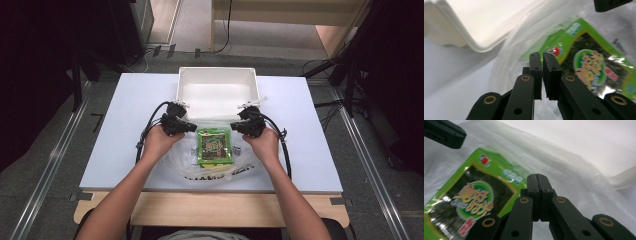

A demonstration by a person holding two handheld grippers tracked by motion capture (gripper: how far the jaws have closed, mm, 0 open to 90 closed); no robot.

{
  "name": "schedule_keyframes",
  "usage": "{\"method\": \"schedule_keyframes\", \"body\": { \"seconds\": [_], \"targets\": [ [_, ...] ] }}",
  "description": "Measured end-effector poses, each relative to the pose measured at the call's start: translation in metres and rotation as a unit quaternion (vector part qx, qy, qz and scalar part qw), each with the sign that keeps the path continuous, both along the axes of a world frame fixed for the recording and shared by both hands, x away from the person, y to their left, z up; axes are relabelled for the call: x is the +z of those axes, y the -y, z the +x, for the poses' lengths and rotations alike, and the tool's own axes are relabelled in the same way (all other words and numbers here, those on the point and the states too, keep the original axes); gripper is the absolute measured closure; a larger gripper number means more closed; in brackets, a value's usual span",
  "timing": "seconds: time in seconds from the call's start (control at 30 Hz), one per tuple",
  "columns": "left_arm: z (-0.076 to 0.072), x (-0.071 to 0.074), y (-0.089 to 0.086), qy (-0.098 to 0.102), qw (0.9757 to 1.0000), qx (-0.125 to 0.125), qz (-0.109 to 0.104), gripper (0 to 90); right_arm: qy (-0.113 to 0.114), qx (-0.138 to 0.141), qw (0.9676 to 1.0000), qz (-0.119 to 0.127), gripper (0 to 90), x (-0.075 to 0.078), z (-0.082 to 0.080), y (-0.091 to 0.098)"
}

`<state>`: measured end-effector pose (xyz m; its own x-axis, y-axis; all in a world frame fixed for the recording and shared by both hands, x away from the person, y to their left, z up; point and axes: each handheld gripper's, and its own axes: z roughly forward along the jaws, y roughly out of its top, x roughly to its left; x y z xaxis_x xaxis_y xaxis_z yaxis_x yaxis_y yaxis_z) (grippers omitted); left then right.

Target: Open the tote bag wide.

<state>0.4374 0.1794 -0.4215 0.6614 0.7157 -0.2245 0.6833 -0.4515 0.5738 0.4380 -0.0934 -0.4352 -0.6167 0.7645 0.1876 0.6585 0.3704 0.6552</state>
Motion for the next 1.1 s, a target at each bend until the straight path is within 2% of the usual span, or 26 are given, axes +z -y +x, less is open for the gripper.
{"method": "schedule_keyframes", "body": {
  "seconds": [0.1, 0.17, 0.3, 0.5, 0.63, 0.67, 0.77, 0.97, 1.1],
  "targets": [
    [-0.004, 0.004, 0.000, -0.014, 0.9997, -0.009, -0.015, 83.0, -0.002, 0.008, 0.9999, 0.010, 90.0, 0.001, -0.011, 0.002],
    [-0.008, 0.005, 0.000, -0.024, 0.9992, -0.012, -0.029, 80.1, -0.003, 0.013, 0.9999, 0.006, 90.0, 0.001, -0.015, 0.003],
    [-0.016, 0.008, -0.002, -0.027, 0.9982, -0.016, -0.050, 71.3, -0.004, 0.016, 0.9998, 0.015, 87.0, 0.003, -0.024, 0.009],
    [-0.024, 0.011, -0.003, -0.042, 0.9973, -0.026, -0.055, 58.0, -0.002, 0.024, 0.9994, 0.026, 79.0, 0.008, -0.033, 0.014],
    [-0.028, 0.011, -0.002, -0.044, 0.9968, -0.033, -0.057, 50.3, -0.004, 0.027, 0.9991, 0.033, 73.4, 0.010, -0.038, 0.016],
    [-0.029, 0.012, -0.002, -0.041, 0.9972, -0.034, -0.053, 48.4, -0.005, 0.030, 0.9990, 0.032, 71.2, 0.009, -0.038, 0.016],
    [-0.032, 0.013, -0.002, -0.034, 0.9967, -0.038, -0.063, 42.6, -0.007, 0.035, 0.9989, 0.030, 65.3, 0.009, -0.038, 0.015],
    [-0.035, 0.013, -0.003, -0.038, 0.9958, -0.046, -0.070, 36.4, -0.011, 0.044, 0.9983, 0.036, 59.0, 0.014, -0.039, 0.018],
    [-0.036, 0.013, -0.005, -0.038, 0.9958, -0.041, -0.073, 33.5, -0.007, 0.044, 0.9981, 0.042, 54.3, 0.018, -0.039, 0.022]
  ]
}}
